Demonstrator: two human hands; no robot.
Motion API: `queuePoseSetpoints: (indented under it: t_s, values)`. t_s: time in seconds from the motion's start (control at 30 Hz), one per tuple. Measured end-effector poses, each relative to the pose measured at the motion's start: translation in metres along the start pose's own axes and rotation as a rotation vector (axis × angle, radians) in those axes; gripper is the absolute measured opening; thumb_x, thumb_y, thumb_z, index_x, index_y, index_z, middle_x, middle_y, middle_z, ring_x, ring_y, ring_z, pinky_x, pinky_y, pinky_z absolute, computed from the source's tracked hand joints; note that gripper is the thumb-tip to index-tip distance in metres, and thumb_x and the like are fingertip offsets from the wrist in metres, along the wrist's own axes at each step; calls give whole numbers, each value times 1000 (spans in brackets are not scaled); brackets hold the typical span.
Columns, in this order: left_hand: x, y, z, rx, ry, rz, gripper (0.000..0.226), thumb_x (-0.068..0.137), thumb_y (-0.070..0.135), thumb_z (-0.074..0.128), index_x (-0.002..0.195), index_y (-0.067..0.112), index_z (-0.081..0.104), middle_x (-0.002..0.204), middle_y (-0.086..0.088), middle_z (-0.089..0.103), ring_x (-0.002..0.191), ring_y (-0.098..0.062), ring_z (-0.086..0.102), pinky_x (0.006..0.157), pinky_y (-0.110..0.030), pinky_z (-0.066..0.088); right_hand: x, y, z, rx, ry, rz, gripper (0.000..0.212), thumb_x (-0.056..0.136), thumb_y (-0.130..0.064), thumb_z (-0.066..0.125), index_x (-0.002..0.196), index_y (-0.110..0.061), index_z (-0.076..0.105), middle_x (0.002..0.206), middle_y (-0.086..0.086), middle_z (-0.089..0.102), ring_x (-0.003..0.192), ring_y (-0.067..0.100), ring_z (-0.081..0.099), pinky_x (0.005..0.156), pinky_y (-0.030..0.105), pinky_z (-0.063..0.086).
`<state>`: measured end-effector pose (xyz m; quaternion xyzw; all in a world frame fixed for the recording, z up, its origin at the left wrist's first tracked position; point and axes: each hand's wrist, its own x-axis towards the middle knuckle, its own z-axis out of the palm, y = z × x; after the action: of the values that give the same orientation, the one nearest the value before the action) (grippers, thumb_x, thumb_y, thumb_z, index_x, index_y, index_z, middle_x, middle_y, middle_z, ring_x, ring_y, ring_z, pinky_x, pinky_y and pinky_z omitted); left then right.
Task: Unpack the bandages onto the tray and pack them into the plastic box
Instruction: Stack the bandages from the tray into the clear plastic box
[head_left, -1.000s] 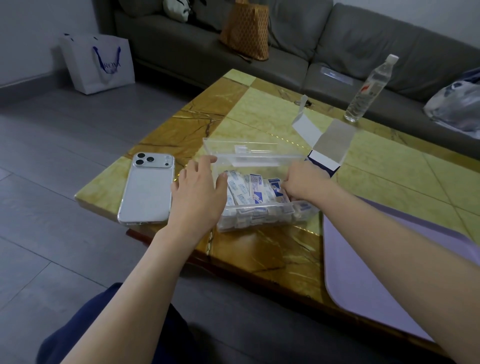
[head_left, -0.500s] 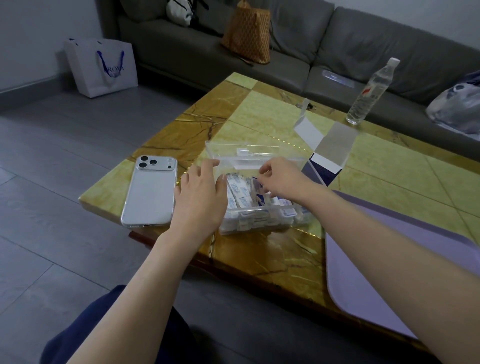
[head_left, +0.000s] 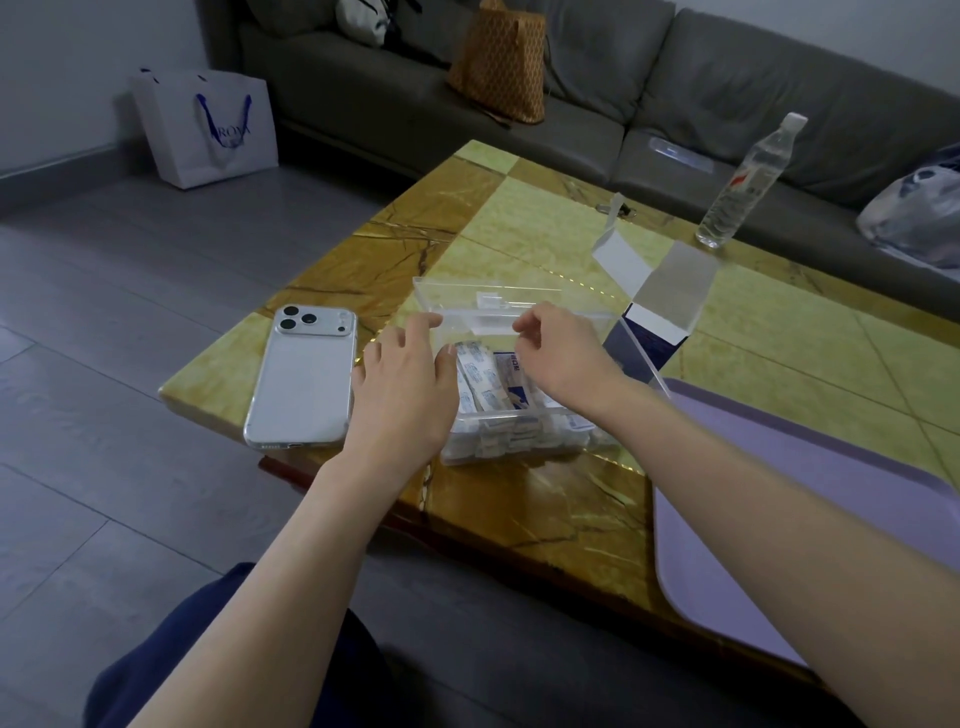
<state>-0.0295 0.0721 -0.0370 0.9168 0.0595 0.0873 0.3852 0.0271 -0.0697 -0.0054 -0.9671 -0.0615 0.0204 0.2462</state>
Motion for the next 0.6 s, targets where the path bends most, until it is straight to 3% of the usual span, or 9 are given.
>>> queuePoseSetpoints:
  t_s: [0.13,0.23,0.33,0.5,0.6]
  values:
    - [1,2,1,3,2,-3,37,100,29,33,136,22,34,133,-6,44,126,-25,36,103,-44,29,-6,-12,1,-57,-25,-26,23,95,-28,49,111,-12,51,110,9,62,94,23,60,81,36,50]
    - [0,4,2,-3,2,-14,37,100,29,33,136,22,34,134,-6,44,126,-25,36,104,-44,29,-9,-26,2,-248,-145,32,57,89,-46,56,128,-8,37,117,13,57,103,30,58,86,42,50]
    - [0,4,3,-5,6,-13,37,100,29,34,136,22,33,134,-6,44,127,-24,36,103,-43,29,-11,-37,5,-353,-187,49,77,84,-47,62,136,-4,24,131,16,44,115,33,51,83,36,45]
    - [-1,4,3,-17,-3,-2,37,100,29,34,137,21,32,134,-7,43,126,-25,36,101,-41,30,-11,-45,11,-462,-231,105,78,85,-39,65,137,-2,21,133,15,41,119,32,48,84,35,42]
    - [-2,3,4,-12,-3,-1,38,100,29,34,136,22,32,134,-6,43,126,-24,36,100,-40,31,-8,-44,11,-456,-218,114,63,87,-30,64,132,-4,30,128,13,48,114,30,52,75,32,39]
